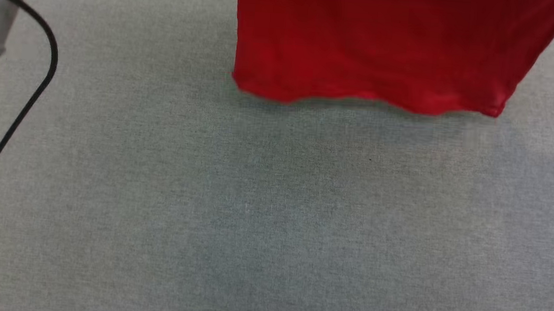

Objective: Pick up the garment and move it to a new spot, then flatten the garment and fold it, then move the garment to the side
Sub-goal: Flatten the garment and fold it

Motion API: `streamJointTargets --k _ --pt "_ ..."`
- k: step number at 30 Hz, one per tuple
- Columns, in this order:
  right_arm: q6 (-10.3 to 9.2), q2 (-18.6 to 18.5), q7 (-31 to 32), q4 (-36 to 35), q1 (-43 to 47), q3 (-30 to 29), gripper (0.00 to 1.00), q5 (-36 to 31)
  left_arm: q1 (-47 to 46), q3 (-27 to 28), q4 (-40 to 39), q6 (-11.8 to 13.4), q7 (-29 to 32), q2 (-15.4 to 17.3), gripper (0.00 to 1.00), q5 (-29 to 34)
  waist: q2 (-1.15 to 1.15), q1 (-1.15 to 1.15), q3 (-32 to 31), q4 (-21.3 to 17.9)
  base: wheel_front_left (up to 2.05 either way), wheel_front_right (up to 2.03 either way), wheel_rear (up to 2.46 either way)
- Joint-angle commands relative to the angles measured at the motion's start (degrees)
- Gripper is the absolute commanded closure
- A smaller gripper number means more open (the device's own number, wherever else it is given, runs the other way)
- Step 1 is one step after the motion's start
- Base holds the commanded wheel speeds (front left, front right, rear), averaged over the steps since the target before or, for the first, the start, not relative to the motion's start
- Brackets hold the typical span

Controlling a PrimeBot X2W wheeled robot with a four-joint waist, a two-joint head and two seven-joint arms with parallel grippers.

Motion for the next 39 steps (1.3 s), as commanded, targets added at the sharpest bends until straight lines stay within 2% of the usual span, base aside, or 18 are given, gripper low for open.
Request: streamJointTargets --k 1,10,14,18,25,31,34,39 --pt "-0.46 1.0 -1.0 2.3 -3.5 1.2 1.00 -1.2 -2.9 0.1 2.0 -0.5 -1.2 -0.8 1.00 1.2 0.00 -0.01 5.0 -0.9 0.00 0.00 0.00" --pt "-0.46 6.3 -7.8 19.5 -22.6 7.5 1.00 -5.6 -13.7 1.6 15.8 -1.3 -7.9 -4.2 1.00 3.5 0.00 -0.01 10.8 -1.9 0.00 0.00 0.00" --pt "-0.46 8.1 -10.5 25.4 -26.8 9.4 1.00 -5.6 -15.3 1.9 19.9 -1.7 -10.5 -4.6 1.00 3.5 0.00 -0.01 12.3 -2.0 0.00 0.00 0.00" --pt "-0.46 9.1 -13.4 29.2 -26.8 12.4 1.00 -4.8 -14.0 0.9 22.8 -2.3 -12.8 -4.6 1.00 3.5 0.00 -0.01 12.7 -1.9 0.00 0.00 0.00" --pt "-0.46 9.7 -19.7 31.5 -19.5 17.5 1.00 -2.4 -5.2 0.5 22.8 -2.8 -16.4 -2.3 1.00 2.0 0.00 -0.01 9.4 -2.1 0.00 0.00 0.00" --pt "-0.46 9.6 -24.5 30.4 -7.9 19.3 1.00 0.9 9.2 1.4 17.4 -2.7 -17.3 0.1 1.00 0.6 0.00 -0.01 4.9 -2.0 0.00 0.00 0.00" --pt "-0.46 9.5 -26.1 28.9 -0.7 19.2 1.00 2.3 18.5 3.4 12.5 -1.0 -17.4 1.3 1.00 0.1 0.00 -0.01 2.2 -2.2 0.00 0.00 0.00" --pt "-0.46 9.2 -27.3 25.6 12.0 18.0 1.00 3.1 37.0 8.8 2.0 3.5 -17.4 4.2 1.00 -0.9 0.00 -0.01 -2.2 -2.1 0.00 0.00 0.00"
